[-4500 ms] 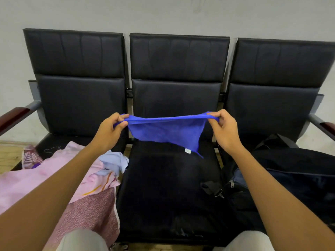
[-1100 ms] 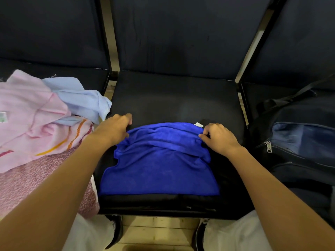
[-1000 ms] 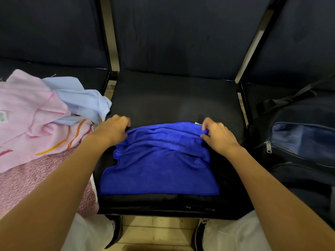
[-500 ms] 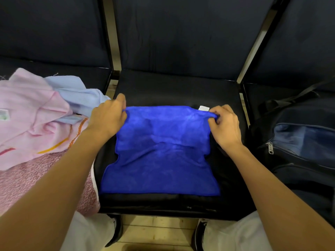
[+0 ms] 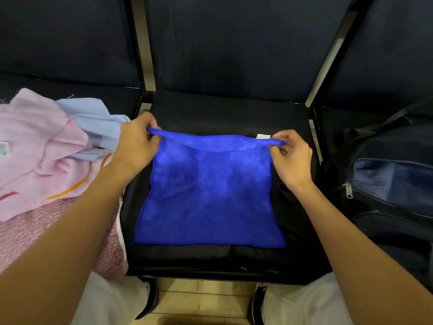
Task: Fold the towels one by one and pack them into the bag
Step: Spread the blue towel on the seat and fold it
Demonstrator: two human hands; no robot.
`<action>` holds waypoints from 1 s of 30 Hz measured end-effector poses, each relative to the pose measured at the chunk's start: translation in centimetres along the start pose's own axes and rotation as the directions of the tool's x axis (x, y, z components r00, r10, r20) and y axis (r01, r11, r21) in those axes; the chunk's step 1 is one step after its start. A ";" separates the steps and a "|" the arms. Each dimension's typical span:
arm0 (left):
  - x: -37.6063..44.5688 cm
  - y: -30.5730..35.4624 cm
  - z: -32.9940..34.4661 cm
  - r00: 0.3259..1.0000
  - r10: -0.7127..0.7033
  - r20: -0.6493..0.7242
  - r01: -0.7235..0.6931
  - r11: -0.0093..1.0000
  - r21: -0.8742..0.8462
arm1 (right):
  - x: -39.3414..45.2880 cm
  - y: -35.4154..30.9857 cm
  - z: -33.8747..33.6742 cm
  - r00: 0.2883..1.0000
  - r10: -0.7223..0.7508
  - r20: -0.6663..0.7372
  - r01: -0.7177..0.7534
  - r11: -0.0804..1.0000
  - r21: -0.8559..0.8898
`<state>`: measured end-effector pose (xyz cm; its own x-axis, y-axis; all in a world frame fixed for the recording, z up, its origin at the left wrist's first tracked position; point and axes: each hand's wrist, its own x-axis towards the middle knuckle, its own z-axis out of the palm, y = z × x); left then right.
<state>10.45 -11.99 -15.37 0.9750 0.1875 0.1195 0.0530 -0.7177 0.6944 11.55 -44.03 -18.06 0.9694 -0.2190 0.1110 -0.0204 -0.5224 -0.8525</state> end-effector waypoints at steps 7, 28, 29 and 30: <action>-0.3 -0.6 -0.3 0.993 -0.008 0.115 0.001 0.998 0.058 | -0.3 0.9 -0.7 0.985 -0.031 0.172 0.071 0.972 -0.226; -3.4 -2.7 -2.2 0.927 0.022 0.375 -0.024 1.000 0.000 | -1.8 0.7 -4.1 0.876 0.005 0.483 0.139 0.955 -0.261; -3.9 -2.9 -2.3 0.926 0.038 0.375 -0.047 0.999 0.016 | -2.0 0.6 -4.4 0.865 -0.019 0.501 0.177 0.947 -0.269; -4.6 -3.0 -2.4 0.924 0.054 0.378 -0.069 0.997 0.026 | -2.4 0.5 -4.7 0.854 -0.034 0.520 0.206 0.938 -0.278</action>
<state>5.29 -9.12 -16.32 0.9857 -0.1182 -0.1202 -0.0083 -0.7463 0.6656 8.05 -47.64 -16.33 0.9553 0.2592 -0.1421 0.1129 -0.7642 -0.6350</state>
